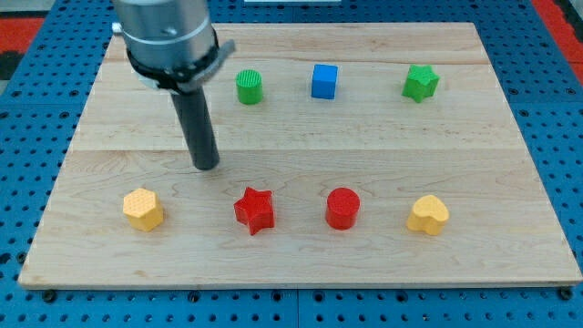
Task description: Slide the yellow hexagon towards the center left
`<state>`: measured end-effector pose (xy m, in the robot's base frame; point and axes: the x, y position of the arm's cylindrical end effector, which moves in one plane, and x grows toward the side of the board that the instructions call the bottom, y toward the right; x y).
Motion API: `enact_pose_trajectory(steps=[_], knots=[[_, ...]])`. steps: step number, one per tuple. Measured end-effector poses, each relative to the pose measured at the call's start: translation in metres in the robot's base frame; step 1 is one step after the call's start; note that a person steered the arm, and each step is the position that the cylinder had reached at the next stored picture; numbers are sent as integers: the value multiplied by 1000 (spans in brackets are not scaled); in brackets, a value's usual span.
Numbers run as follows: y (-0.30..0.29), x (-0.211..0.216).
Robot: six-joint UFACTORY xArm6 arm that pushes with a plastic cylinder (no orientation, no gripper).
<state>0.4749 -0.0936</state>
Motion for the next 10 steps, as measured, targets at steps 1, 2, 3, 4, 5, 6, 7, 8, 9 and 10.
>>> enact_pose_trajectory(steps=[1, 2, 3, 4, 5, 6, 7, 8, 9, 10], knots=[[32, 44], [-6, 90], [-80, 54], [-72, 96], [-98, 132], [-125, 105], [-125, 68], [-147, 90], [-141, 59], [-101, 42]])
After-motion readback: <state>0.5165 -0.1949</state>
